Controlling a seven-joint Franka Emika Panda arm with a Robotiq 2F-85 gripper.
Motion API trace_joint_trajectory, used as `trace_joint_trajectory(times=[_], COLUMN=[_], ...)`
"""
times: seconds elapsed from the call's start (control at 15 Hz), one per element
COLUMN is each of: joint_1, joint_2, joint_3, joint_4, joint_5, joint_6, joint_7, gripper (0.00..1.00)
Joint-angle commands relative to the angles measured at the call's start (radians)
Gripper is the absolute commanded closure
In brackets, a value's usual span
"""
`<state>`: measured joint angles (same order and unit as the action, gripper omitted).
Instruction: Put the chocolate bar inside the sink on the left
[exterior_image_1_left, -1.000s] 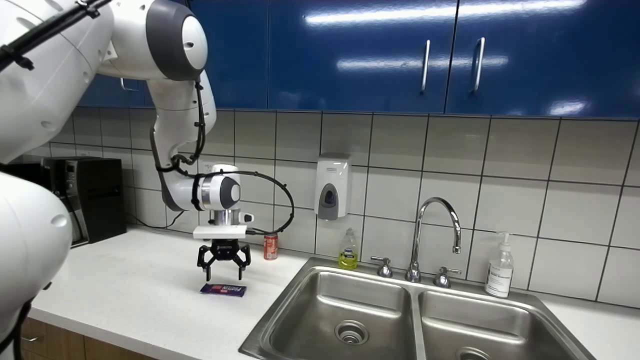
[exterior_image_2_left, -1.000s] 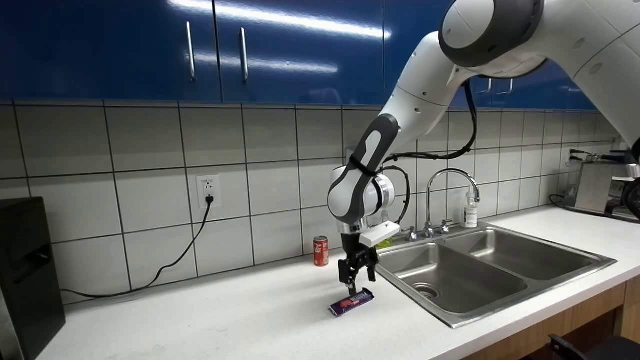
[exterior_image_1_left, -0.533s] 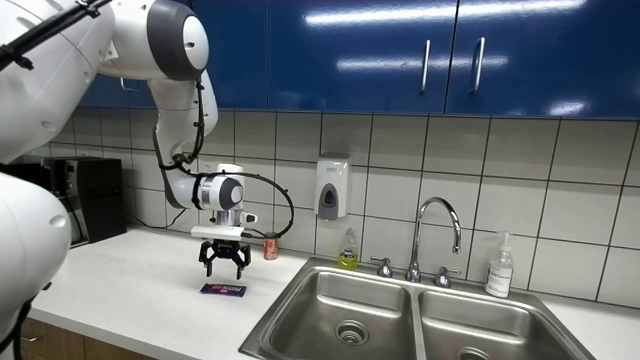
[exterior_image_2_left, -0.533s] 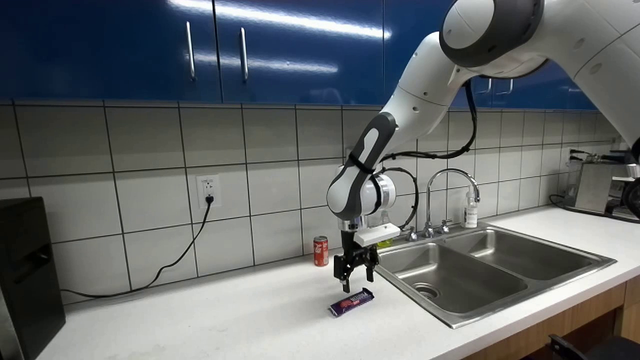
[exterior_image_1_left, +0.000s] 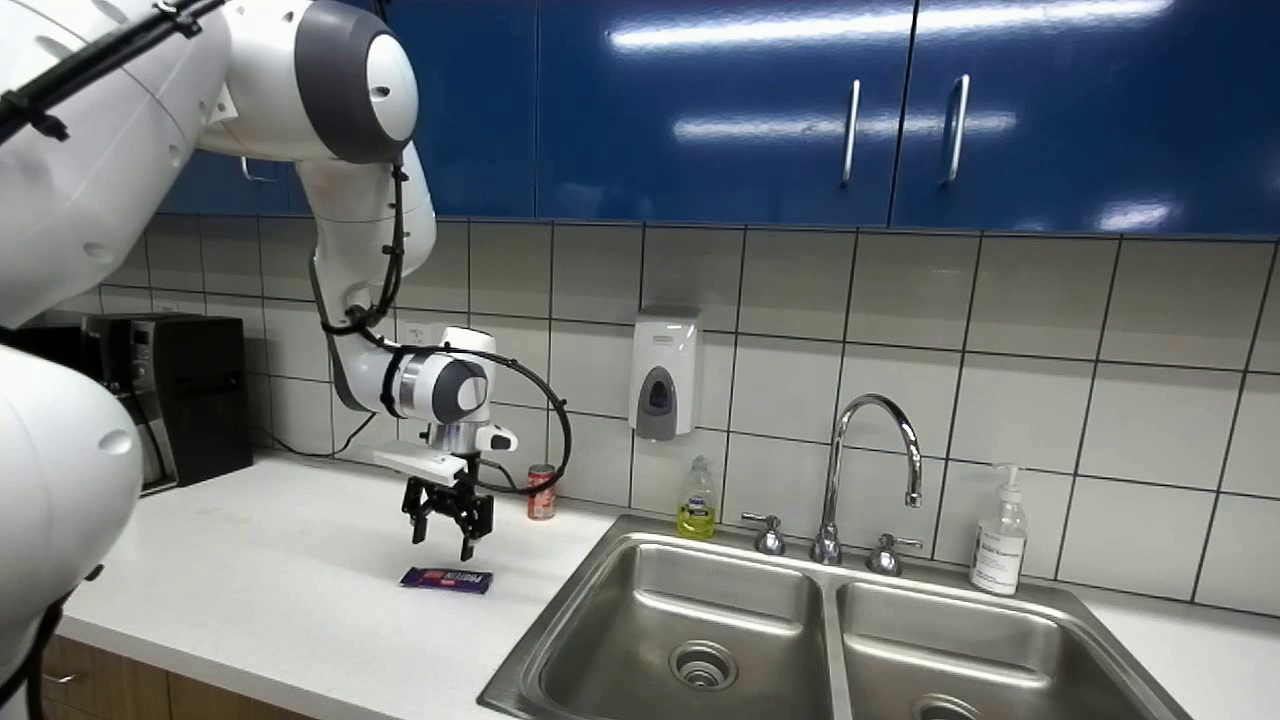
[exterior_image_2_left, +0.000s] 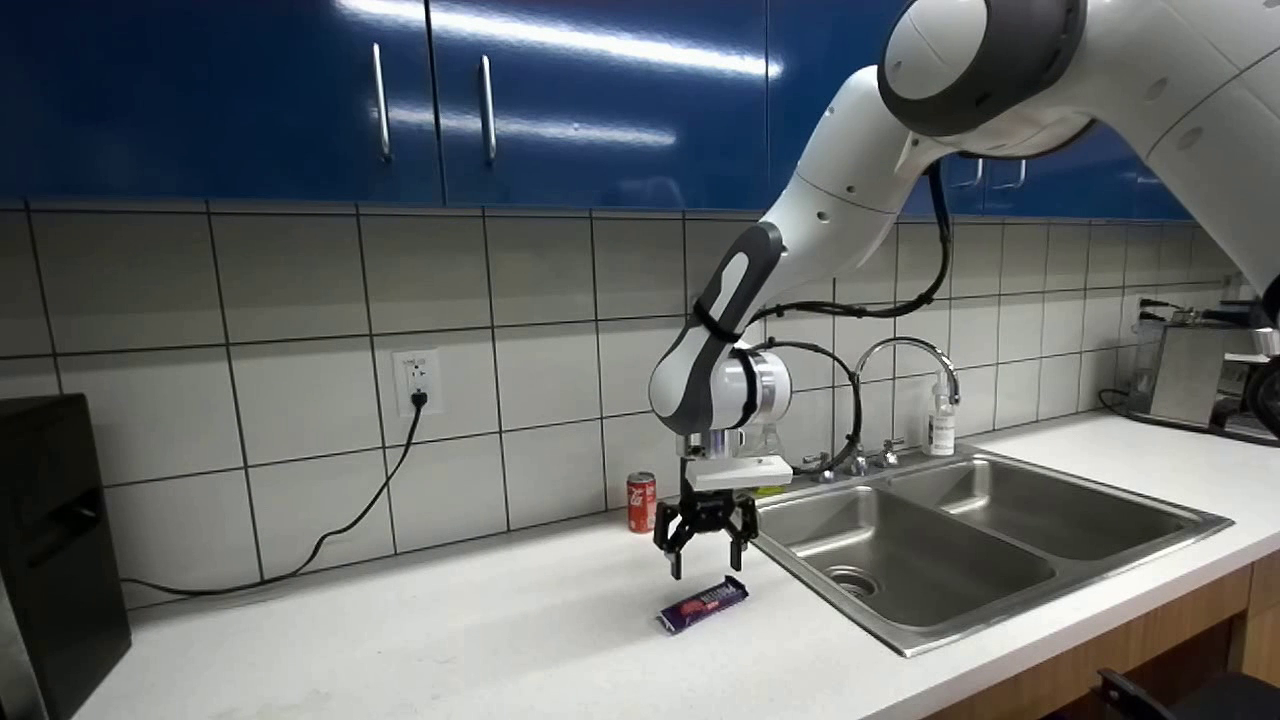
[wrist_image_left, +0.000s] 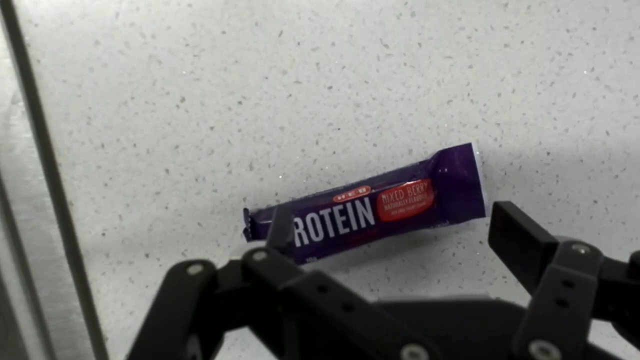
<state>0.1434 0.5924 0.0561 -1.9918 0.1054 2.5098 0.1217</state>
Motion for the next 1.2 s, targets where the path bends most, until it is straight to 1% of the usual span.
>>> trace_joint_trajectory(times=[0.0,0.4,0.6,0.67,0.8,1.13], joint_1=[0.007,0.050,0.087,0.089,0.110,0.134], joint_2=[0.021,0.040,0.047,0.049,0.054,0.070], joint_3=[-0.005,-0.073,-0.114,-0.115,-0.128,-0.131], joint_4=[0.024,0.025,0.021,0.024,0.025,0.035], joint_5=[0.062,0.091,0.096,0.093,0.080,0.064], joint_6=[0.028,0.082,0.099,0.082,0.083,0.072], joint_7=[0.144,0.401,0.542,0.570,0.643,0.757], gripper=[0.00,0.00,0.00,0.00,0.00,0.00])
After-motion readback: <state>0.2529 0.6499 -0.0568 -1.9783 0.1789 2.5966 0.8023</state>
